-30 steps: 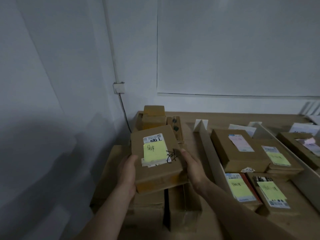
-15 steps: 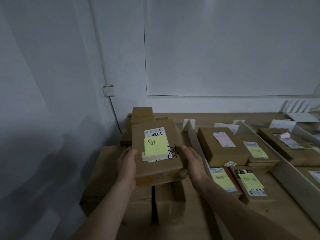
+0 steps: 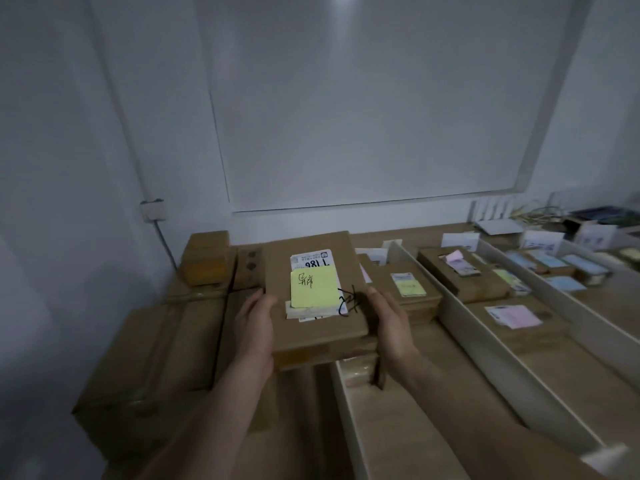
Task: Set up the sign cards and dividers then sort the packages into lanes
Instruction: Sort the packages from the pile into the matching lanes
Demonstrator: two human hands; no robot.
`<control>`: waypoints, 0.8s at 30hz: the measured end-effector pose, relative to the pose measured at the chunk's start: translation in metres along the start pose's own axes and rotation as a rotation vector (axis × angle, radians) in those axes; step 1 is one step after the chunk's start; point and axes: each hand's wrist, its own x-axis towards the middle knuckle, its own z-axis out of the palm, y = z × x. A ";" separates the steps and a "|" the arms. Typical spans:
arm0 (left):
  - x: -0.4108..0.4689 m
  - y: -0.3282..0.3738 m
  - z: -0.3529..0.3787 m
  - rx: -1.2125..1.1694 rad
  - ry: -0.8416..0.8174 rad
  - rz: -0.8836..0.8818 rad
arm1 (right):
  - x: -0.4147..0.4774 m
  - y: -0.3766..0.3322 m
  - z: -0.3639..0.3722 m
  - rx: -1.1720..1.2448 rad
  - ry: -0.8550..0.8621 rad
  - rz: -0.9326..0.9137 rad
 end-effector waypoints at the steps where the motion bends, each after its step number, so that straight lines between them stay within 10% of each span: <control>1: -0.013 -0.002 0.015 -0.001 -0.015 0.001 | -0.006 -0.003 -0.018 0.004 0.023 -0.009; 24: -0.169 -0.084 0.353 0.006 -0.450 -0.125 | -0.078 -0.059 -0.377 -0.067 0.545 -0.088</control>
